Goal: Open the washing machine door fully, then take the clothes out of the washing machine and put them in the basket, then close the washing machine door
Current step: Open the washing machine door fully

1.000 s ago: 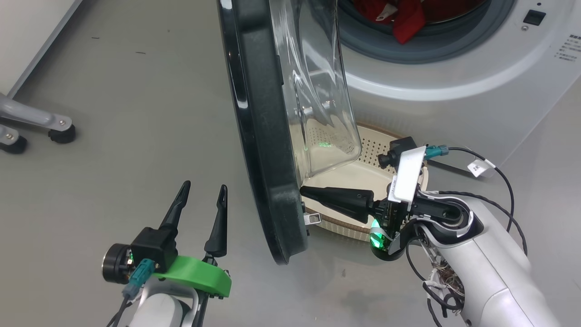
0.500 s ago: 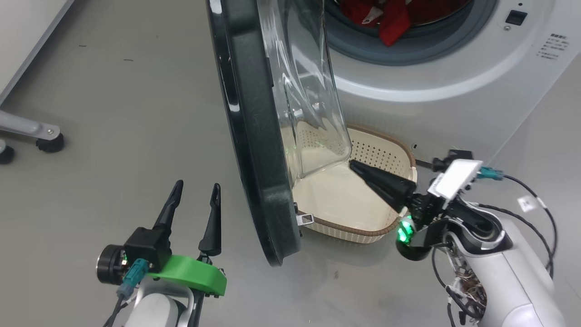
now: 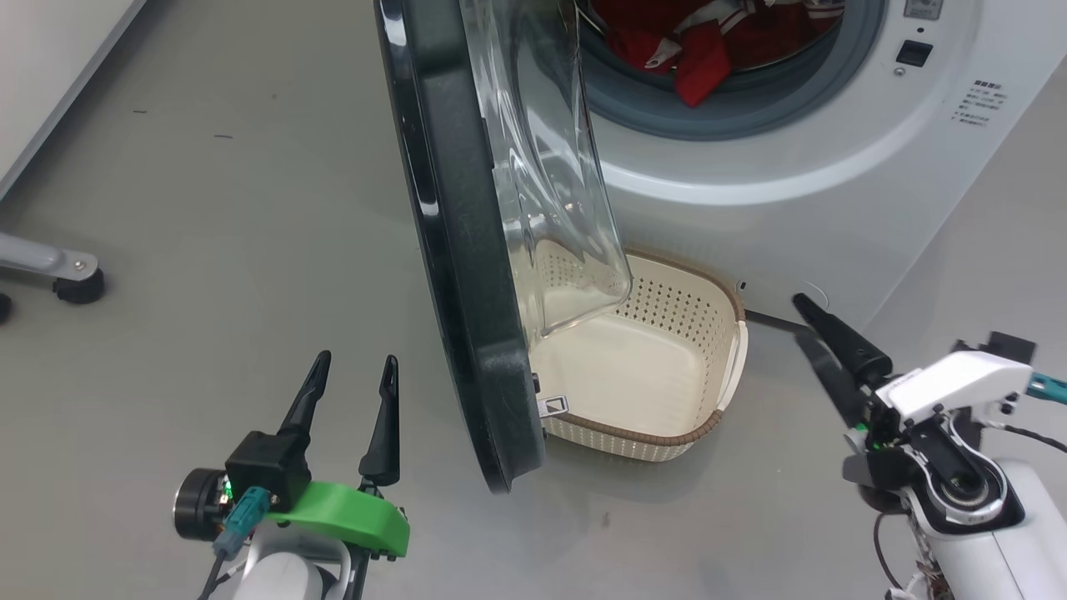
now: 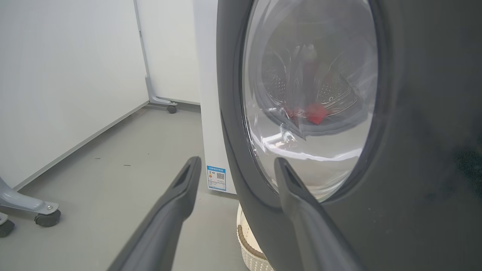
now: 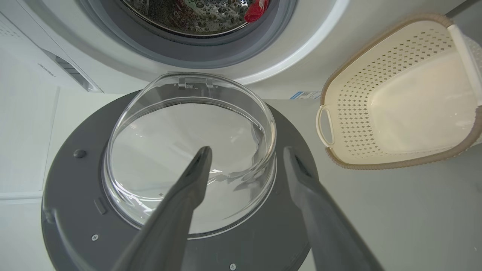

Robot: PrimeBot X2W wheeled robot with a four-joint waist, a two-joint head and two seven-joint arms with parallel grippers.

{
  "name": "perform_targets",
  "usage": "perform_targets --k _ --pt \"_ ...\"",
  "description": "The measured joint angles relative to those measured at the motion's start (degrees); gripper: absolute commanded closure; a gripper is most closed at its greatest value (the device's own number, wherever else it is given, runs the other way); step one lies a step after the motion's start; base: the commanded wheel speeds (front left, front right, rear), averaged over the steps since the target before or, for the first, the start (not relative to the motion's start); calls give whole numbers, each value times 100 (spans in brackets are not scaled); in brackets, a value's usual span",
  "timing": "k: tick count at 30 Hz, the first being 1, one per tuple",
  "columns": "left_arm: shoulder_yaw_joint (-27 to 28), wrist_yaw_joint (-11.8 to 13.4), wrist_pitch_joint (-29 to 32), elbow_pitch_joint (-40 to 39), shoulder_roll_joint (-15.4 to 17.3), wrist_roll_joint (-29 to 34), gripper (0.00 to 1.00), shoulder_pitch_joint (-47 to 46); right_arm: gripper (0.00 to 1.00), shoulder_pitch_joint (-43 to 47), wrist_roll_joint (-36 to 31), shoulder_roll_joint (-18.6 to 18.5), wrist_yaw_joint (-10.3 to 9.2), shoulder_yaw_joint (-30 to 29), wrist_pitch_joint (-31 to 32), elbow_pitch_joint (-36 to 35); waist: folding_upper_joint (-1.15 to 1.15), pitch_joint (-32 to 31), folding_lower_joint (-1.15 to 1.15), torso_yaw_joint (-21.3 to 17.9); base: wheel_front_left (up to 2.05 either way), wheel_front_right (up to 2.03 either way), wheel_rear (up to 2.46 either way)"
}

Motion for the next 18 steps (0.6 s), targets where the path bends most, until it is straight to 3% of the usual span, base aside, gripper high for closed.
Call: perform_targets --k 9,18 --pt "11 -30 0 102 4 -11 0 57 0 417 -1867 -344 1 -47 -1630 -624 0 -109 0 -70 0 0 0" --pt "18 -74 0 133 4 4 0 57 0 444 -4450 -1115 2 344 -3459 -1044 0 -144 0 -98 0 0 0"
